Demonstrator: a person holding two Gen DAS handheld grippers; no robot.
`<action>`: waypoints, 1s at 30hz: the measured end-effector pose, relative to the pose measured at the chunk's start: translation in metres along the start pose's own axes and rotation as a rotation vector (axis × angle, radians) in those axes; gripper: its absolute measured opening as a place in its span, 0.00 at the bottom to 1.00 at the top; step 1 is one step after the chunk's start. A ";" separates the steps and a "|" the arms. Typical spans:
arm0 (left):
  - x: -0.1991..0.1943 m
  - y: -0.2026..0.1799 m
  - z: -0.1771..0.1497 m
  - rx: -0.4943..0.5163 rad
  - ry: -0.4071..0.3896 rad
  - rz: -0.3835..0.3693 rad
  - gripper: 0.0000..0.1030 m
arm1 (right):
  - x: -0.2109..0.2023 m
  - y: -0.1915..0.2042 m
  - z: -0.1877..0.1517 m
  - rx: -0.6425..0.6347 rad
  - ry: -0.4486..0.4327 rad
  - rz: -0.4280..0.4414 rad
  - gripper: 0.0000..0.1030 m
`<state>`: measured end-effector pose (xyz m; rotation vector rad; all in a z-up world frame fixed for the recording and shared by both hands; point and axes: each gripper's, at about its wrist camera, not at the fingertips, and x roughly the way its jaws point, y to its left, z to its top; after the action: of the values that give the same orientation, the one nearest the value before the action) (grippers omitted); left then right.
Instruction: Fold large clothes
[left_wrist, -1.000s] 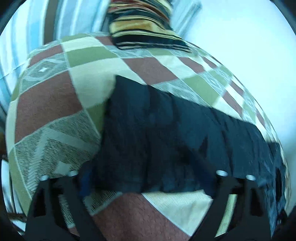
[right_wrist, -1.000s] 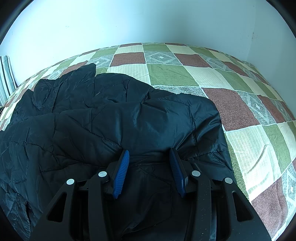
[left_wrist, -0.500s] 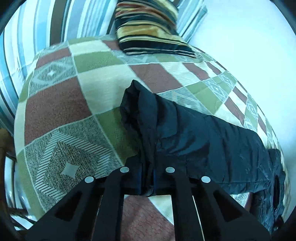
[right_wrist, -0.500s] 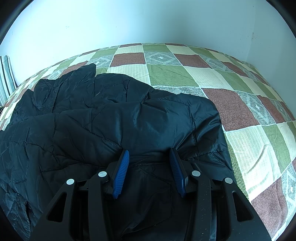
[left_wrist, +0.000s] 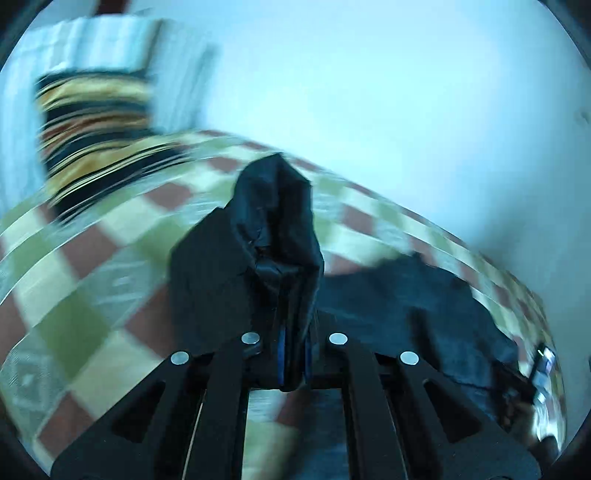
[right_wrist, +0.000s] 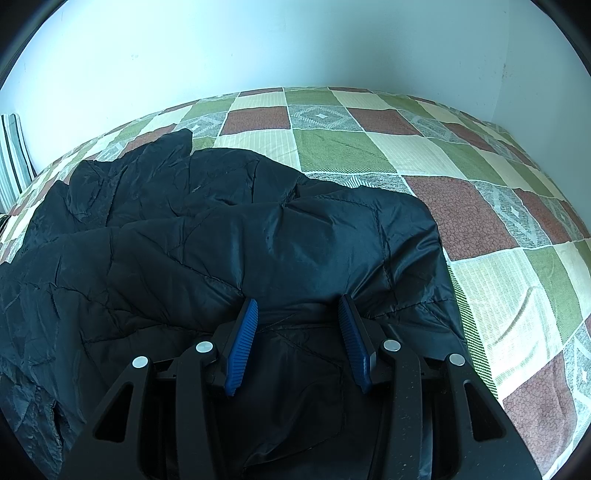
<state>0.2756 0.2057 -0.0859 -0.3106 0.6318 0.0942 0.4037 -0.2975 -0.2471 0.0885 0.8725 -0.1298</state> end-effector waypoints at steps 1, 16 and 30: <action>0.005 -0.018 0.000 0.026 0.004 -0.026 0.06 | 0.000 -0.001 0.000 0.000 0.000 0.001 0.45; 0.112 -0.233 -0.059 0.282 0.197 -0.249 0.06 | 0.001 -0.001 -0.001 0.005 -0.004 0.005 0.46; 0.155 -0.323 -0.118 0.432 0.295 -0.283 0.06 | 0.001 -0.005 -0.003 0.019 -0.013 0.024 0.46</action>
<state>0.3915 -0.1393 -0.1851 0.0090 0.8736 -0.3625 0.4014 -0.3024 -0.2495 0.1153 0.8573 -0.1160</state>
